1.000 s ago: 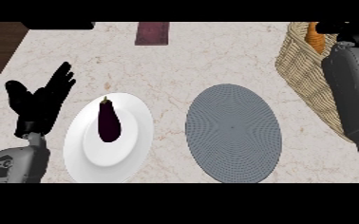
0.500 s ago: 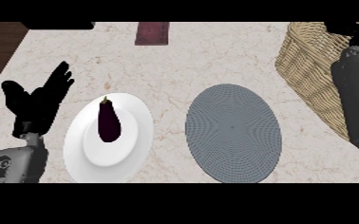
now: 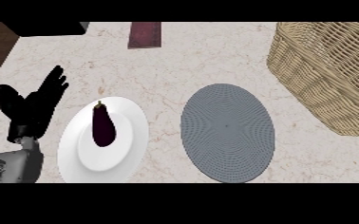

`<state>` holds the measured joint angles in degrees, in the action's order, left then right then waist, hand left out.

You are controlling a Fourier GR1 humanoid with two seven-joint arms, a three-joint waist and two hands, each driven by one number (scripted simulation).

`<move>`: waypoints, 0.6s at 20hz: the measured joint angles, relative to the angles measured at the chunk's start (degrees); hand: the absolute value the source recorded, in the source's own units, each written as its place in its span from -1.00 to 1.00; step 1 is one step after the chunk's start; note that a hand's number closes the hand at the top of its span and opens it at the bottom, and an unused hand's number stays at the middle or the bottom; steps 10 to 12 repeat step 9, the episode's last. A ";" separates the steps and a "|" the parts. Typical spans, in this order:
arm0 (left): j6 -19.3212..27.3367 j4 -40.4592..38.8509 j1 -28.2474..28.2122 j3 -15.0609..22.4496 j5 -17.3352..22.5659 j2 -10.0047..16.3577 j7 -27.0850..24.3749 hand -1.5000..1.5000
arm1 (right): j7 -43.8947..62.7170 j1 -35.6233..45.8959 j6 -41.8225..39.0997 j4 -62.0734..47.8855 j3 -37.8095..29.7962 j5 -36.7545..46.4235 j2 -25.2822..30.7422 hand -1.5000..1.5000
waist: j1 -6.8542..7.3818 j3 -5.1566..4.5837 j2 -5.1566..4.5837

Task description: Pick the croissant from the placemat and place it in the basket

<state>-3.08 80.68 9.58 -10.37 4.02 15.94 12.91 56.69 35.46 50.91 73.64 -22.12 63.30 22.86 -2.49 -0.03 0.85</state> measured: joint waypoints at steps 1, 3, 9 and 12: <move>-0.14 -0.36 0.05 -0.55 0.20 0.47 -0.07 0.00 | 0.35 -2.21 -0.54 3.75 -0.30 -1.24 -0.18 -1.00 | -0.39 -0.01 0.10; 0.02 -0.24 0.01 -0.69 0.20 0.45 0.11 0.00 | 0.86 -7.45 -1.83 11.24 -0.80 -4.59 -0.45 -1.00 | -0.81 -0.02 0.20; 0.40 0.14 -0.80 -0.92 -0.04 0.25 -0.28 0.00 | 2.25 -26.09 -7.82 33.23 -0.55 -14.05 -1.98 -1.00 | -1.50 -0.01 0.27; 0.40 0.14 -0.80 -0.92 -0.04 0.25 -0.28 0.00 | 2.25 -26.09 -7.82 33.23 -0.55 -14.05 -1.98 -1.00 | -1.50 -0.01 0.27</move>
